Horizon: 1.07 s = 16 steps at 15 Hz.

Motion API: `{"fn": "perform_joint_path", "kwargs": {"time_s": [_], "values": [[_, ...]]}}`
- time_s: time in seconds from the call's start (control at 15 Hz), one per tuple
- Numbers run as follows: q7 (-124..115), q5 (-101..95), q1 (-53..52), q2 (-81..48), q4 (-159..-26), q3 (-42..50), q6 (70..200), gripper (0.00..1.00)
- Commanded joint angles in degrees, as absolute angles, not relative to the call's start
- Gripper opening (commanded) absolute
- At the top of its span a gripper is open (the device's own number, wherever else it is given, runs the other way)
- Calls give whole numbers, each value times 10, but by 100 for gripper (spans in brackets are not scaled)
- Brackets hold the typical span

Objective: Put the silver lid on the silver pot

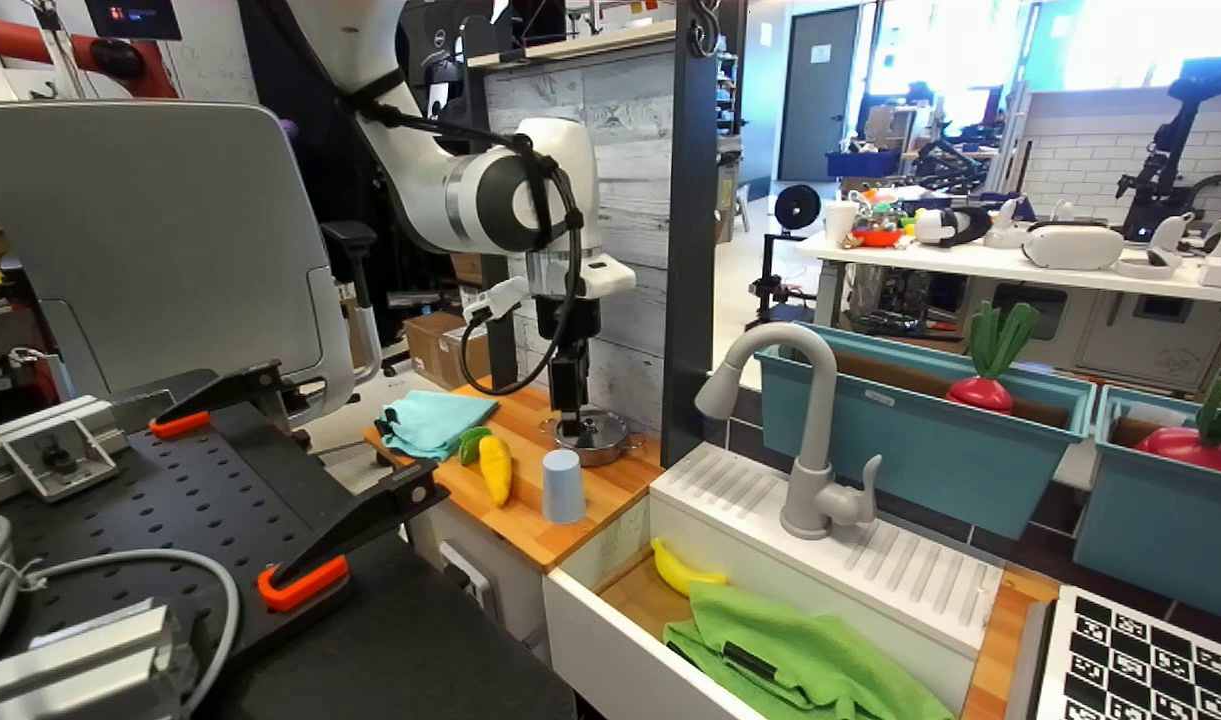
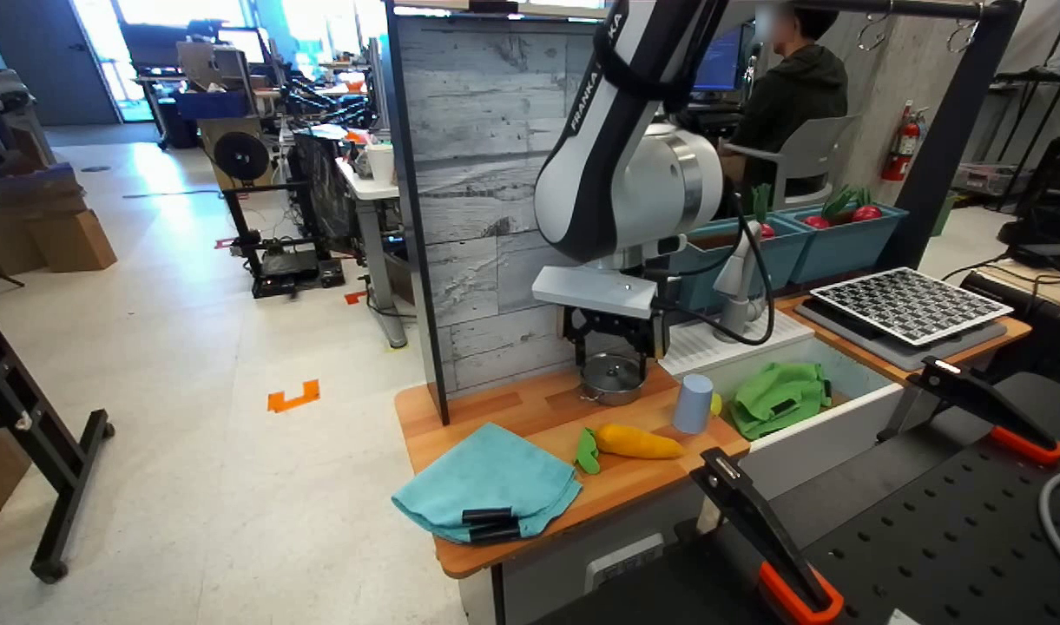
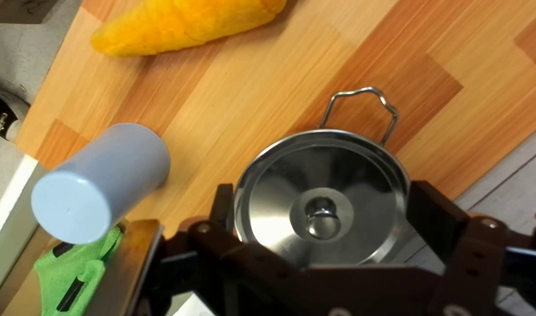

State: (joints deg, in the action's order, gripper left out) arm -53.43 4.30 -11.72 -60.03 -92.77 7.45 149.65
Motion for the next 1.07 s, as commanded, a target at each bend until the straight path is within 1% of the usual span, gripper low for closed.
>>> {"fn": "perform_joint_path", "kwargs": {"time_s": [0.0,0.2,0.73,0.8,1.0], "values": [[-517,49,-120,-573,-964,66,1518,100],[-503,40,-136,-544,-1006,69,1526,100],[-485,-38,-231,-379,-1213,112,1564,100],[-493,-15,-202,-440,-1141,94,1546,100],[-496,-32,-222,-395,-1188,100,1546,100]]}}
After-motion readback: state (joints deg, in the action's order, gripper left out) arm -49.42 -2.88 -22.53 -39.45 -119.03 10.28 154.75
